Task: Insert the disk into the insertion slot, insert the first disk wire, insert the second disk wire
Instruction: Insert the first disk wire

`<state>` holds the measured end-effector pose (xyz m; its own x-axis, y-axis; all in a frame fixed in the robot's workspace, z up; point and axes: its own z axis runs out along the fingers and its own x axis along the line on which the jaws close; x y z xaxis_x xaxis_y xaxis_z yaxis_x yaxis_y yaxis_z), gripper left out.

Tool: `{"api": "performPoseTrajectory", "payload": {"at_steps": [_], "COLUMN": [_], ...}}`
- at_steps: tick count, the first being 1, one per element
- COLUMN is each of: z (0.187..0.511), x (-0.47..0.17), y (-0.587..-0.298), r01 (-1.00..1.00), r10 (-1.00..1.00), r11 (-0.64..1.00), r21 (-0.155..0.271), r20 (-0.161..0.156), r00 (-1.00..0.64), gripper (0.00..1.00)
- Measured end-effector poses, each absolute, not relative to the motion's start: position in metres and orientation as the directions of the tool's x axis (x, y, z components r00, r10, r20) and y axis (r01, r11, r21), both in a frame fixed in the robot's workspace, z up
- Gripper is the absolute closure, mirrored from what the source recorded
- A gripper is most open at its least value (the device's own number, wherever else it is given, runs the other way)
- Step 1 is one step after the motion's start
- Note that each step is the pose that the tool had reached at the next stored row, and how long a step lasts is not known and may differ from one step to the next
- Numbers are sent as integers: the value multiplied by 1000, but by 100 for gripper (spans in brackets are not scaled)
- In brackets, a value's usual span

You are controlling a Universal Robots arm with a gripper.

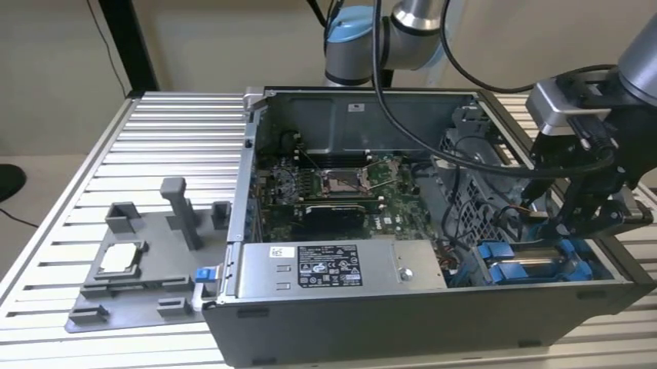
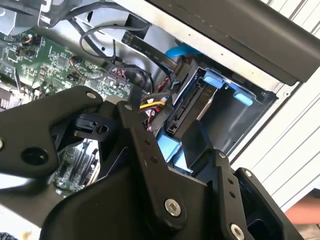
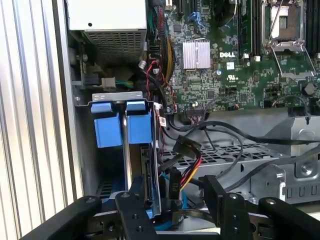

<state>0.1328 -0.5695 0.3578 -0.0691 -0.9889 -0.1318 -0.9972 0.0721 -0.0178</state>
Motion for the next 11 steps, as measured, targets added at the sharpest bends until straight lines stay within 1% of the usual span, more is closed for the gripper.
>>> {"api": "performPoseTrajectory", "payload": {"at_steps": [11], "z": [355], "x": [130], "y": [-570], "r01": [-997], "r10": [-989], "r11": [74], "r21": [-26], "r20": [-133], "r00": [-69], "gripper": [0]}}
